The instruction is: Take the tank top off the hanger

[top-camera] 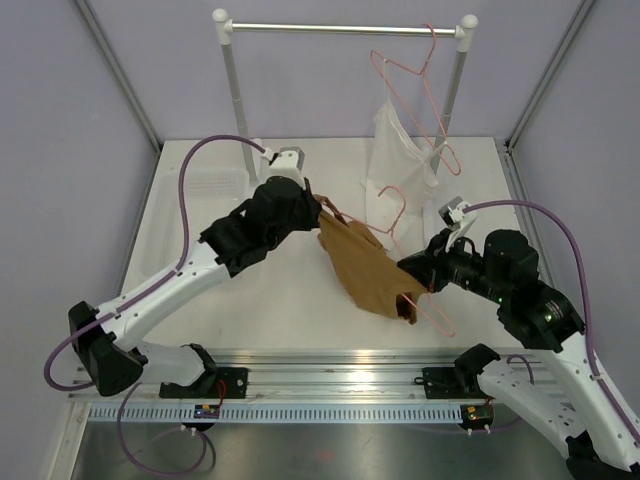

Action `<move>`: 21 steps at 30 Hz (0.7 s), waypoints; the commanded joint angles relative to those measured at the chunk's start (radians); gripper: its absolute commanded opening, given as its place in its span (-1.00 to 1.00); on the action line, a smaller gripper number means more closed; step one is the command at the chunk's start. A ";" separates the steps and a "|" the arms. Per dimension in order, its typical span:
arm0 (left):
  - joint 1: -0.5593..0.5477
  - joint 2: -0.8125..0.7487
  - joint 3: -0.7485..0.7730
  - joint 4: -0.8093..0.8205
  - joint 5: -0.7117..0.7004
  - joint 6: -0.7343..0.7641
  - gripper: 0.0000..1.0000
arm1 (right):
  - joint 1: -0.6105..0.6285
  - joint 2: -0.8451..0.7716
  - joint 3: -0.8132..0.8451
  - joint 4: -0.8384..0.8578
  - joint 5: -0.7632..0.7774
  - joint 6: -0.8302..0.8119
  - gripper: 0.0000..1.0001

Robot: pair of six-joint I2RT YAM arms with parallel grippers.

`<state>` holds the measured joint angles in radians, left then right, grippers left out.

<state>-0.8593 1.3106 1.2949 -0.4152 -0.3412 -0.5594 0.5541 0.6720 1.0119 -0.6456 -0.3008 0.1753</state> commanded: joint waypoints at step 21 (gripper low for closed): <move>0.068 -0.316 -0.365 0.240 0.308 -0.172 -1.00 | 0.007 -0.217 -0.277 0.794 -0.182 0.144 -1.00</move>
<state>-0.7006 1.0611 0.9909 -0.3397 -0.1280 -0.6930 0.5545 0.4297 0.7715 -0.2272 -0.4812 0.2256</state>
